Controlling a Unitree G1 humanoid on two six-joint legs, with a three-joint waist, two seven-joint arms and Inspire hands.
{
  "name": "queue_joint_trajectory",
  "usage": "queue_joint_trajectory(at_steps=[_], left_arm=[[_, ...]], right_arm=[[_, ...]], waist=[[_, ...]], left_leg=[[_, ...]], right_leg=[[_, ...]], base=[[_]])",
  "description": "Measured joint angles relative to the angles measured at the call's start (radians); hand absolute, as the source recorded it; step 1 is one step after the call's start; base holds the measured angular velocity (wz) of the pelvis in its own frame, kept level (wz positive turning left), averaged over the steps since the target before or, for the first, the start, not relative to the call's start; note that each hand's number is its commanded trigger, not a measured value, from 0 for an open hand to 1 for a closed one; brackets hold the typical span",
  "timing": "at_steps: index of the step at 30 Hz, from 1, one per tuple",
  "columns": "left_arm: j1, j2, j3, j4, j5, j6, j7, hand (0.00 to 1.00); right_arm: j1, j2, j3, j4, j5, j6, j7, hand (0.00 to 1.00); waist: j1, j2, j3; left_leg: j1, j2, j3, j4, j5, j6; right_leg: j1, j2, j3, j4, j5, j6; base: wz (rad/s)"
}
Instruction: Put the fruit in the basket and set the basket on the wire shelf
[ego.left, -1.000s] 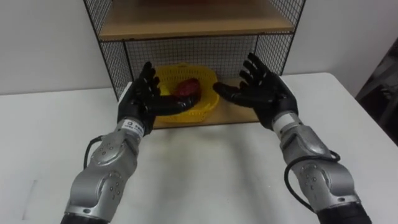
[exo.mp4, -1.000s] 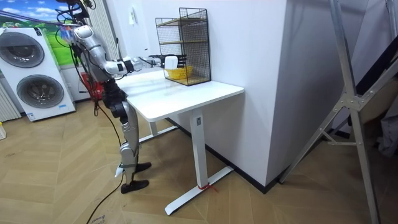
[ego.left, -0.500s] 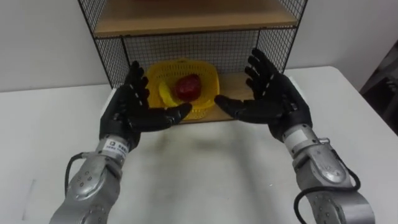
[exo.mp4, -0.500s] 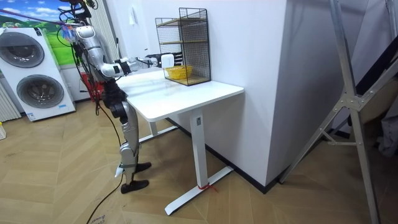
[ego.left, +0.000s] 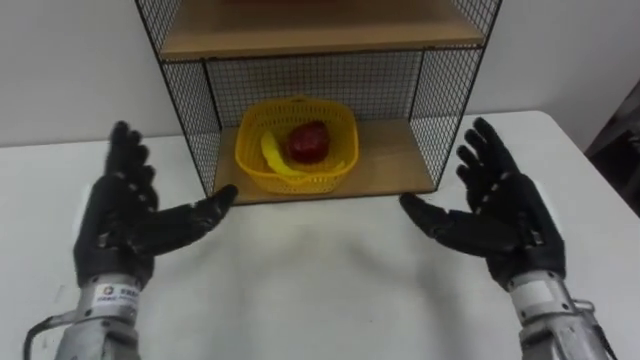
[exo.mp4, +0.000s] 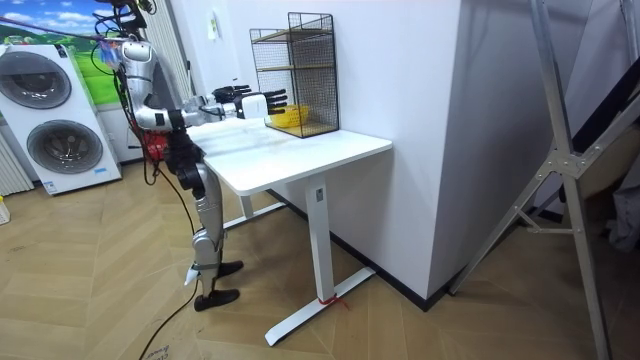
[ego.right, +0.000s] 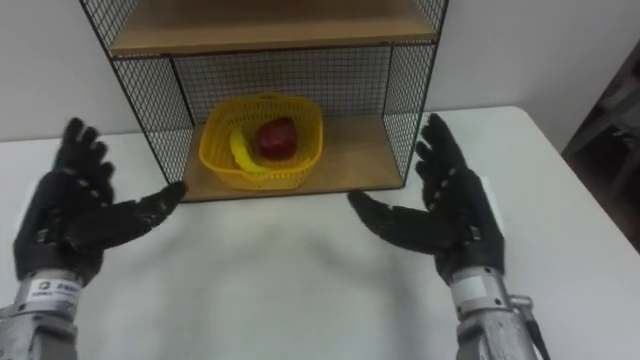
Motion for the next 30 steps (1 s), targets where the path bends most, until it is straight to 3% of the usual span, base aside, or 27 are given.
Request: queue_joint_trajectory(at_steps=[5, 10, 13, 17, 19, 22, 24, 28, 30], left_arm=[[0.014, -0.004, 0.165, -0.056, 0.004, -0.098, 0.169, 0.00], [0.012, 0.008, 0.355, -0.106, 0.005, -0.163, 0.350, 0.00], [0.004, 0.067, 0.528, -0.112, 0.004, -0.174, 0.503, 0.00], [0.004, 0.143, 0.713, -0.107, -0.001, -0.226, 0.653, 0.00], [0.021, 0.178, 0.778, -0.100, -0.030, -0.232, 0.713, 0.00], [0.050, 0.214, 0.852, -0.018, -0.165, -0.232, 0.772, 0.00], [0.091, 0.235, 0.875, 0.127, -0.332, -0.224, 0.798, 0.00], [0.113, 0.237, 0.897, 0.329, -0.649, -0.209, 0.815, 0.00], [0.117, 0.237, 0.897, 0.486, -0.842, -0.202, 0.804, 0.00]], right_arm=[[0.032, -0.006, -0.095, -0.015, 0.000, -0.046, -0.099, 0.00], [0.014, -0.077, -0.247, -0.039, -0.003, -0.064, -0.242, 0.00], [-0.036, -0.128, -0.401, -0.083, -0.043, -0.093, -0.388, 0.00], [-0.043, -0.194, -0.558, -0.102, -0.014, -0.144, -0.516, 0.00], [-0.040, -0.201, -0.623, -0.101, 0.036, -0.150, -0.577, 0.00], [0.006, -0.202, -0.712, -0.058, 0.123, -0.149, -0.660, 0.00], [0.043, -0.209, -0.767, 0.044, 0.274, -0.137, -0.711, 0.00], [0.073, -0.209, -0.853, 0.195, 0.522, -0.109, -0.786, 0.00], [0.089, -0.212, -0.880, 0.323, 0.682, -0.104, -0.802, 0.00]], waist=[[0.016, 0.012, -0.0029], [0.049, 0.015, -0.0039], [0.051, 0.018, -0.0007], [0.052, 0.017, -0.0007], [0.051, 0.013, -0.0018], [0.048, 0.012, -0.0024], [0.036, 0.010, -0.0022], [0.036, 0.009, -0.0031], [0.026, 0.010, -0.0045]], left_leg=[[0.002, -0.001, 0.001, -0.005, 0.000, 0.000], [0.003, -0.003, -0.002, -0.006, 0.000, 0.000], [-0.004, -0.003, -0.006, -0.003, 0.000, 0.000], [-0.019, -0.002, -0.004, 0.000, 0.000, 0.000], [-0.027, -0.002, -0.004, 0.001, 0.000, 0.000], [-0.032, -0.006, -0.011, 0.001, 0.000, 0.000], [-0.041, -0.007, -0.016, 0.002, 0.000, 0.000], [-0.055, -0.012, -0.019, 0.001, -0.001, 0.000], [-0.062, -0.013, -0.022, 0.001, -0.001, 0.001]], right_leg=[[0.000, 0.001, 0.001, -0.001, -0.001, 0.001], [-0.003, 0.000, -0.003, -0.004, -0.001, 0.001], [-0.006, 0.001, 0.002, -0.005, -0.003, 0.002], [-0.022, 0.001, -0.002, -0.002, -0.003, 0.002], [-0.032, 0.000, -0.004, 0.007, -0.006, 0.001], [-0.033, -0.004, -0.013, 0.008, -0.009, 0.001], [-0.042, -0.005, -0.018, 0.013, -0.011, 0.001], [-0.059, -0.009, -0.018, 0.029, -0.017, 0.003], [-0.068, -0.015, -0.025, 0.034, -0.018, 0.004]], base=[[-0.01], [0.01], [0.05], [0.00], [0.00], [0.08], [0.07], [0.02], [0.05]])
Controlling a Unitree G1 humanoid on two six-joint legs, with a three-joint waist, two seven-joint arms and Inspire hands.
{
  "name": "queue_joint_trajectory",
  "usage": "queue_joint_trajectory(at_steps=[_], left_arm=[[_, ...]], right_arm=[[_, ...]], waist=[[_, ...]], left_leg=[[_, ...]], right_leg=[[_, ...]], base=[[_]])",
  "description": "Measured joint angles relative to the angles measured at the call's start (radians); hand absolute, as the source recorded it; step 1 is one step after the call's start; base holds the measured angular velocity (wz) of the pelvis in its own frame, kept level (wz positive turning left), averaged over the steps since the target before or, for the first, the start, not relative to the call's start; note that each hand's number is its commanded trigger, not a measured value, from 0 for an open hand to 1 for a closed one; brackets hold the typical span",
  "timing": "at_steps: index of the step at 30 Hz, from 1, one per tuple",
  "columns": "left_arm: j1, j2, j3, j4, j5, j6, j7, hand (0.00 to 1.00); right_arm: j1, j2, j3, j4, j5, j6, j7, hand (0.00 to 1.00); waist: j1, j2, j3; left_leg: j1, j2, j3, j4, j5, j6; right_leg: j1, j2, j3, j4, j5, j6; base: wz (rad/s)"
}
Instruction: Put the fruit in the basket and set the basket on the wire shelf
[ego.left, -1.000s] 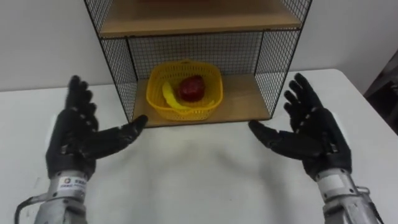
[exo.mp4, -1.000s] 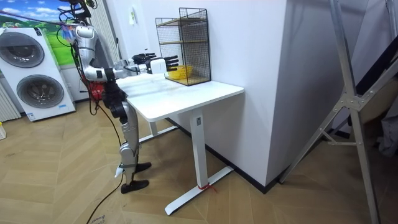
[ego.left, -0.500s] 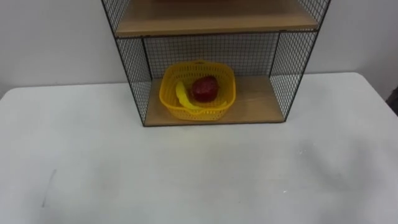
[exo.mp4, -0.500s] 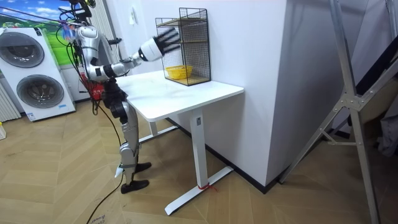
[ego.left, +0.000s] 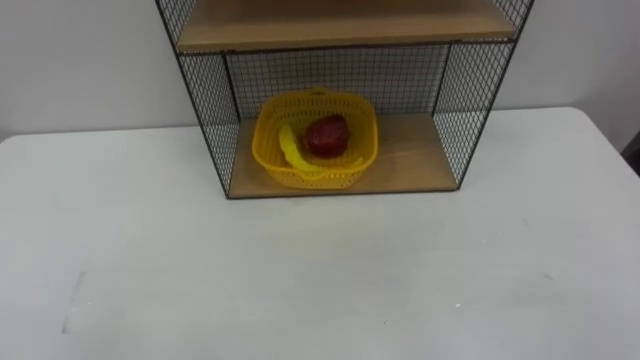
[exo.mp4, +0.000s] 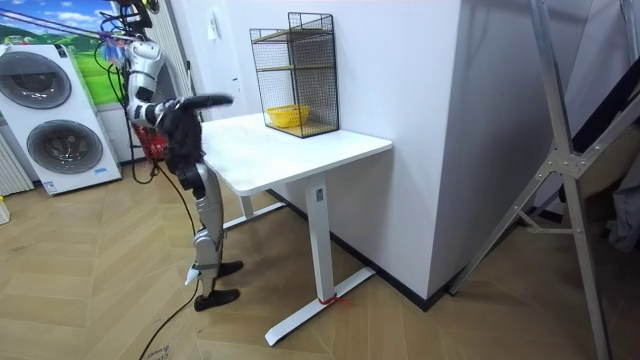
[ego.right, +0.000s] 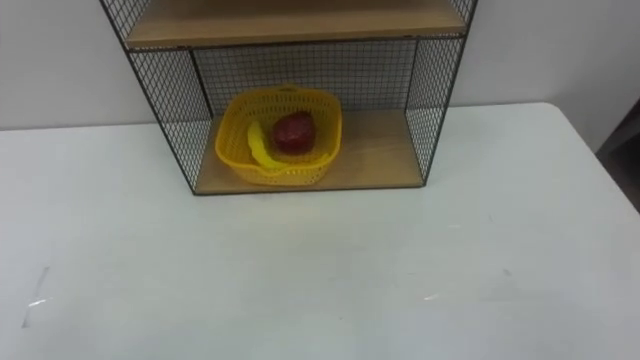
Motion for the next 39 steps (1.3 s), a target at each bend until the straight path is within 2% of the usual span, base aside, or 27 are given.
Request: queue_joint_trajectory(at_steps=[1, 3, 5, 8, 11, 13, 15, 16, 17, 19, 20, 21, 22, 24, 26, 28, 30, 31, 33, 35, 37, 39], left_arm=[[-0.001, 0.000, 0.000, 0.042, -0.042, 0.002, -0.001, 0.00], [-0.007, 0.001, -0.011, 0.212, -0.187, 0.002, -0.020, 0.00], [-0.025, 0.002, -0.034, 0.341, -0.233, 0.003, -0.047, 0.00], [-0.054, 0.003, -0.060, 0.526, -0.236, 0.005, -0.096, 0.00], [-0.062, 0.001, -0.107, 0.668, -0.223, 0.025, -0.178, 0.00], [-0.064, -0.010, -0.157, 0.750, -0.205, 0.044, -0.248, 0.00], [-0.063, -0.065, -0.240, 0.836, -0.113, 0.074, -0.338, 0.00], [-0.062, -0.082, -0.267, 0.863, -0.087, 0.086, -0.361, 0.00], [-0.062, -0.116, -0.307, 0.910, -0.034, 0.113, -0.409, 0.00], [-0.066, -0.175, -0.414, 0.999, 0.157, 0.180, -0.520, 0.00], [-0.066, -0.184, -0.437, 1.017, 0.214, 0.197, -0.549, 0.00], [-0.066, -0.197, -0.462, 1.041, 0.322, 0.225, -0.602, 0.00], [-0.067, -0.200, -0.475, 1.046, 0.383, 0.237, -0.624, 0.00], [-0.076, -0.200, -0.562, 1.047, 0.588, 0.261, -0.688, 0.00], [-0.096, -0.201, -0.600, 1.043, 0.684, 0.284, -0.724, 0.00], [-0.133, -0.201, -0.609, 1.043, 0.765, 0.306, -0.759, 0.00], [-0.172, -0.199, -0.647, 1.040, 0.895, 0.319, -0.792, 0.00], [-0.178, -0.198, -0.659, 1.037, 0.929, 0.322, -0.800, 0.00], [-0.220, -0.182, -0.742, 1.031, 1.058, 0.342, -0.829, 0.00], [-0.248, -0.170, -0.802, 1.009, 1.112, 0.357, -0.841, 0.00], [-0.247, -0.163, -0.844, 0.992, 1.114, 0.356, -0.847, 0.00], [-0.254, -0.163, -0.883, 0.987, 1.114, 0.376, -0.847, 0.00]], right_arm=[[-0.002, -0.001, -0.003, 0.048, 0.041, 0.000, 0.000, 0.00], [-0.007, -0.010, -0.009, 0.243, 0.205, 0.002, 0.004, 0.00], [-0.010, -0.010, -0.012, 0.410, 0.286, 0.002, 0.009, 0.00], [-0.014, -0.006, -0.007, 0.644, 0.380, 0.002, 0.031, 0.00], [-0.026, 0.012, 0.028, 0.807, 0.381, 0.003, 0.082, 0.00], [-0.028, 0.042, 0.071, 0.877, 0.374, 0.003, 0.131, 0.00], [-0.054, 0.113, 0.131, 0.968, 0.344, 0.006, 0.193, 0.00], [-0.067, 0.129, 0.146, 0.996, 0.335, 0.009, 0.201, 0.00], [-0.089, 0.163, 0.178, 1.043, 0.317, 0.023, 0.221, 0.00], [-0.133, 0.224, 0.254, 1.113, 0.217, 0.068, 0.268, 0.00], [-0.145, 0.231, 0.268, 1.134, 0.193, 0.082, 0.285, 0.00], [-0.166, 0.235, 0.289, 1.167, 0.144, 0.110, 0.314, 0.00], [-0.174, 0.235, 0.298, 1.177, 0.114, 0.122, 0.328, 0.00], [-0.190, 0.230, 0.389, 1.188, -0.022, 0.134, 0.377, 0.00], [-0.210, 0.220, 0.444, 1.185, -0.109, 0.148, 0.405, 0.00], [-0.235, 0.212, 0.495, 1.184, -0.238, 0.164, 0.432, 0.00], [-0.266, 0.205, 0.576, 1.181, -0.453, 0.186, 0.466, 0.00], [-0.273, 0.203, 0.598, 1.181, -0.504, 0.189, 0.473, 0.00], [-0.297, 0.198, 0.673, 1.165, -0.654, 0.206, 0.506, 0.00], [-0.304, 0.192, 0.747, 1.124, -0.743, 0.221, 0.533, 0.00], [-0.316, 0.189, 0.805, 1.107, -0.820, 0.222, 0.564, 0.00], [-0.335, 0.189, 0.857, 1.114, -0.868, 0.229, 0.612, 0.00]], waist=[[-0.001, -0.002, -0.0005], [-0.004, -0.004, -0.0007], [-0.007, -0.003, -0.0007], [-0.005, -0.004, -0.0002], [-0.007, -0.005, -0.0003], [-0.008, -0.009, -0.0009], [-0.011, -0.017, -0.0022], [-0.011, -0.018, -0.0015], [-0.015, -0.019, -0.0024], [-0.039, -0.020, -0.0022], [-0.047, -0.020, -0.0016], [-0.060, -0.020, -0.0014], [-0.063, -0.020, -0.0015], [-0.075, -0.021, -0.0008], [-0.080, -0.021, -0.0003], [-0.080, -0.020, 0.0002], [-0.076, -0.020, 0.0004], [-0.077, -0.021, 0.0006], [-0.077, -0.019, 0.0028], [-0.073, -0.017, 0.0053], [-0.074, -0.017, 0.0103], [-0.064, -0.016, 0.0153]], left_leg=[[-0.001, 0.000, 0.001, 0.000, 0.000, 0.000], [-0.003, -0.001, 0.001, 0.006, -0.005, 0.000], [-0.014, -0.003, -0.008, 0.021, -0.011, 0.002], [-0.015, -0.009, -0.014, 0.024, -0.012, 0.004], [-0.023, -0.008, -0.014, 0.029, -0.013, 0.004], [-0.028, -0.006, -0.014, 0.032, -0.015, 0.004], [-0.023, 0.000, -0.005, 0.029, -0.016, 0.001], [-0.017, 0.001, -0.001, 0.028, -0.017, 0.000], [-0.006, 0.004, 0.008, 0.029, -0.022, -0.002], [0.007, 0.004, 0.007, 0.031, -0.026, -0.002], [0.011, 0.004, 0.007, 0.031, -0.027, -0.002], [0.021, 0.002, 0.006, 0.031, -0.028, 0.000], [0.025, 0.002, 0.006, 0.030, -0.028, 0.000], [0.040, 0.001, 0.004, 0.029, -0.028, 0.000], [0.050, 0.001, 0.002, 0.029, -0.028, 0.000], [0.054, 0.003, 0.006, 0.029, -0.028, 0.000], [0.058, 0.006, 0.015, 0.027, -0.028, 0.000], [0.058, 0.006, 0.016, 0.026, -0.028, 0.000], [0.055, 0.006, 0.018, 0.024, -0.026, 0.002], [0.053, 0.006, 0.020, 0.020, -0.021, 0.005], [0.051, 0.007, 0.020, 0.017, -0.020, 0.005], [0.047, 0.009, 0.020, 0.016, -0.019, 0.004]], right_leg=[[-0.002, 0.001, 0.002, 0.002, -0.001, 0.000], [-0.003, 0.000, 0.000, 0.007, -0.003, 0.002], [-0.007, -0.004, -0.004, 0.012, -0.009, 0.006], [-0.009, -0.007, -0.006, 0.031, -0.022, 0.010], [-0.014, -0.012, -0.010, 0.033, -0.024, 0.011], [-0.018, -0.011, -0.005, 0.034, -0.023, 0.010], [-0.012, -0.006, 0.005, 0.024, -0.015, 0.005], [-0.007, -0.005, 0.012, 0.022, -0.013, 0.004], [0.001, -0.005, 0.017, 0.023, -0.014, 0.004], [0.018, -0.004, 0.019, 0.020, -0.016, 0.005], [0.022, -0.004, 0.020, 0.018, -0.016, 0.005], [0.034, -0.004, 0.018, 0.013, -0.016, 0.005], [0.039, -0.004, 0.018, 0.011, -0.016, 0.005], [0.053, -0.004, 0.016, 0.007, -0.016, 0.006], [0.064, -0.004, 0.014, 0.007, -0.016, 0.006], [0.066, -0.003, 0.018, 0.007, -0.016, 0.006], [0.065, 0.000, 0.027, 0.006, -0.014, 0.004], [0.065, 0.000, 0.028, 0.006, -0.014, 0.004], [0.060, 0.006, 0.029, 0.006, -0.014, 0.003], [0.052, 0.007, 0.028, 0.005, -0.012, 0.003], [0.051, 0.008, 0.028, -0.001, -0.008, 0.002], [0.050, 0.011, 0.029, -0.013, -0.001, 0.001]], base=[[-0.03], [0.02], [0.13], [0.08], [0.00], [0.00], [-0.10], [-0.21], [-0.13], [-0.05], [0.00], [0.00], [0.00], [0.00], [0.00], [-0.04], [-0.11], [-0.06], [0.00], [-0.03], [0.02], [0.00]])
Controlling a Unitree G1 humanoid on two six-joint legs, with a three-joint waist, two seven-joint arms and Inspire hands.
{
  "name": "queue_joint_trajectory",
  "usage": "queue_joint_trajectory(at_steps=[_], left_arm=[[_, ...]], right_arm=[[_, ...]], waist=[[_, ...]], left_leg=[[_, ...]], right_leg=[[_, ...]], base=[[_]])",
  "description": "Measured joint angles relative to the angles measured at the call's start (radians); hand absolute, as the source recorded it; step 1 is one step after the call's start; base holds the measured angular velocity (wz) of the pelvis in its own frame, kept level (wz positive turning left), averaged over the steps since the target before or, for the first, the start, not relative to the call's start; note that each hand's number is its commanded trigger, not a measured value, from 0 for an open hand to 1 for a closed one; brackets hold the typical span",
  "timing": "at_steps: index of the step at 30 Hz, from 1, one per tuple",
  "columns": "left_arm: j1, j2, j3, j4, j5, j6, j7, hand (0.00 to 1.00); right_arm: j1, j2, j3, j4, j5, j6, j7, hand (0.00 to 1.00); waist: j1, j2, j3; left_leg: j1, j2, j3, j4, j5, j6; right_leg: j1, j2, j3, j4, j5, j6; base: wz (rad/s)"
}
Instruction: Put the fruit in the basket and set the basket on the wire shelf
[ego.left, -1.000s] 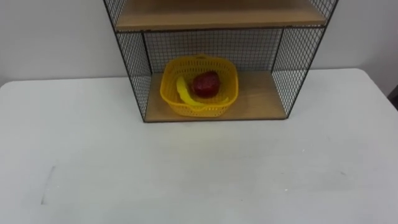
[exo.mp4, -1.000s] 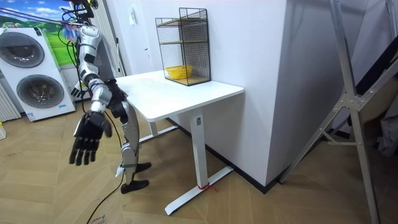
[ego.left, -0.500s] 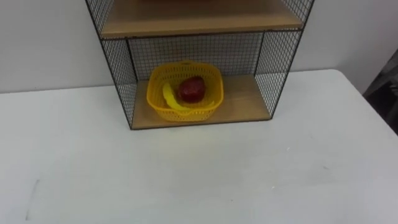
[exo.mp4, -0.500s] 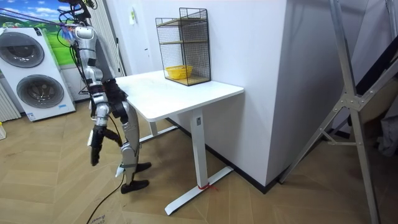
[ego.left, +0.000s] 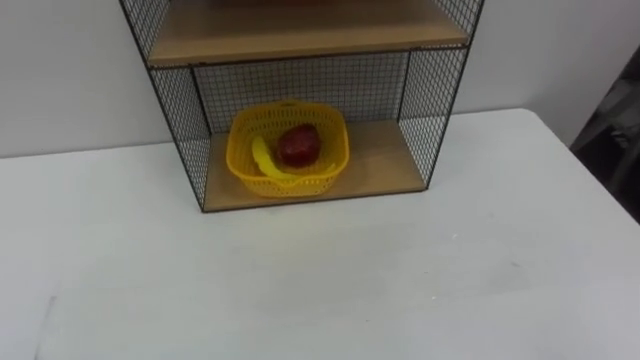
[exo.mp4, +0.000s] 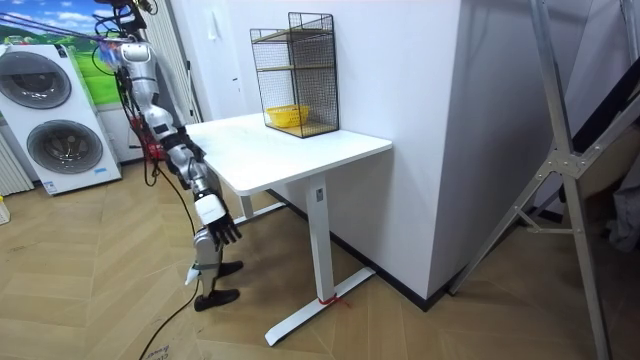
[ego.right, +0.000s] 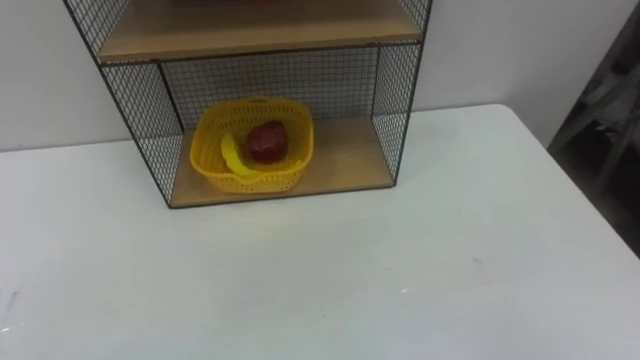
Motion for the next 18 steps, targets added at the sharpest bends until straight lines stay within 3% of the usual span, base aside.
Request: queue_joint_trajectory(at_steps=[4, 9, 18], left_arm=[[-0.007, -0.005, -0.002, 0.000, 0.008, 0.013, -0.002, 0.00], [-0.001, -0.006, -0.013, -0.001, 0.202, 0.042, -0.037, 0.00], [0.019, -0.022, -0.018, -0.003, 0.216, 0.100, -0.067, 0.00]], right_arm=[[-0.014, 0.001, 0.057, 0.022, -0.005, 0.009, 0.088, 0.00], [-0.009, 0.002, 0.063, 0.076, -0.006, 0.026, 0.180, 0.00], [0.026, 0.000, 0.063, 0.105, -0.053, 0.084, 0.230, 0.00]], waist=[[0.014, 0.000, 0.0005], [0.009, -0.001, -0.0004], [0.008, -0.003, -0.0016]], left_leg=[[0.000, 0.001, 0.000, 0.000, 0.000, 0.000], [0.007, 0.001, -0.006, 0.002, 0.000, -0.001], [0.026, 0.001, -0.004, 0.001, 0.000, -0.001]], right_leg=[[0.001, 0.000, -0.001, -0.003, 0.001, -0.001], [0.019, 0.002, -0.004, -0.015, 0.006, -0.001], [0.036, -0.005, -0.003, -0.015, 0.004, -0.001]], base=[[0.00], [0.00], [0.00]])
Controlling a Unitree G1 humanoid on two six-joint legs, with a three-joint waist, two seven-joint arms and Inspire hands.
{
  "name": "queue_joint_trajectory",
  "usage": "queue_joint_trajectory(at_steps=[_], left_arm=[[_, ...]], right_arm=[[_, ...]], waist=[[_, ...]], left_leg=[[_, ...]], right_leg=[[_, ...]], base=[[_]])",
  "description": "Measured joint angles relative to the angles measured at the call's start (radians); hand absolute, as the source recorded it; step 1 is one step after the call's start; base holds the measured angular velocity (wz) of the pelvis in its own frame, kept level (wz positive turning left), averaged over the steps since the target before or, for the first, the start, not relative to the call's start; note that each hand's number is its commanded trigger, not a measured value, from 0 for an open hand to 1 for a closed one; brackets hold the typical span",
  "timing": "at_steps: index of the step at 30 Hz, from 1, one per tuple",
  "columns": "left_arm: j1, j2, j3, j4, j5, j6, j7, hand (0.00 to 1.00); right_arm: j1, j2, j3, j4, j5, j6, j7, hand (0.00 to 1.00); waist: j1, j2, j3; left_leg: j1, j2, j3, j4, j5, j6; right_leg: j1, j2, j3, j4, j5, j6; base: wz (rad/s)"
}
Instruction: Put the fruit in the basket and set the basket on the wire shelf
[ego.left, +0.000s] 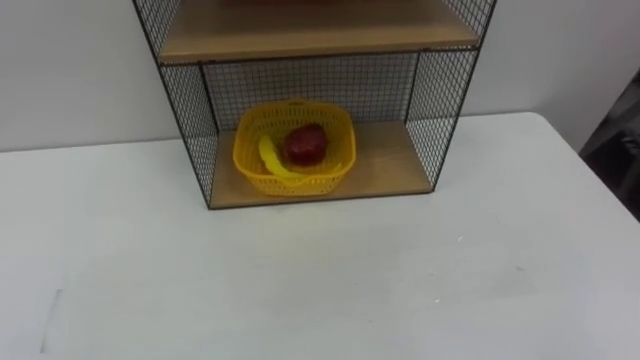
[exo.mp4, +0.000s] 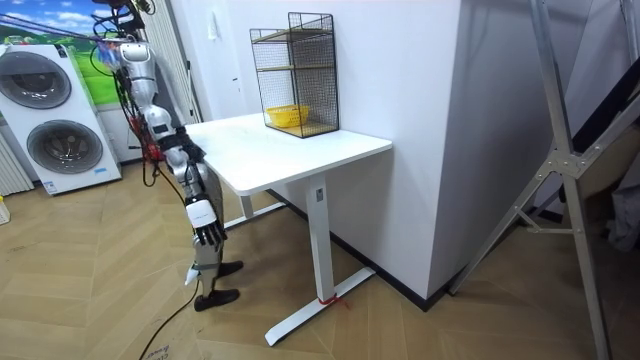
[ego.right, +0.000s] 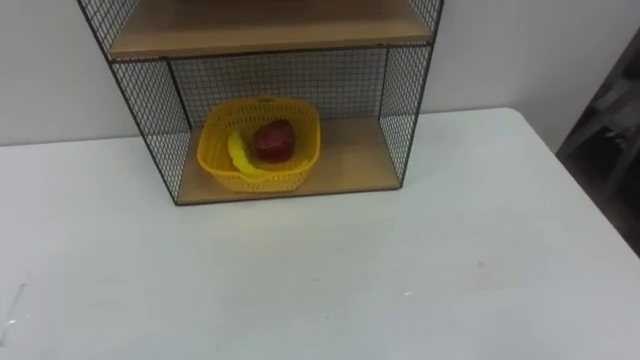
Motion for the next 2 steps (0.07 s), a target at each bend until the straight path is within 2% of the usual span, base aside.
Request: queue_joint_trajectory(at_steps=[2], left_arm=[[0.002, -0.005, 0.000, -0.001, 0.000, 0.002, 0.000, 0.00]], right_arm=[[0.001, 0.000, 0.000, 0.006, -0.014, 0.016, 0.007, 0.00]], waist=[[0.001, 0.000, -0.0002]], left_leg=[[0.002, 0.000, 0.000, 0.000, 0.000, 0.000]], right_leg=[[0.001, 0.000, 0.000, 0.001, 0.000, 0.000]], base=[[0.00]])
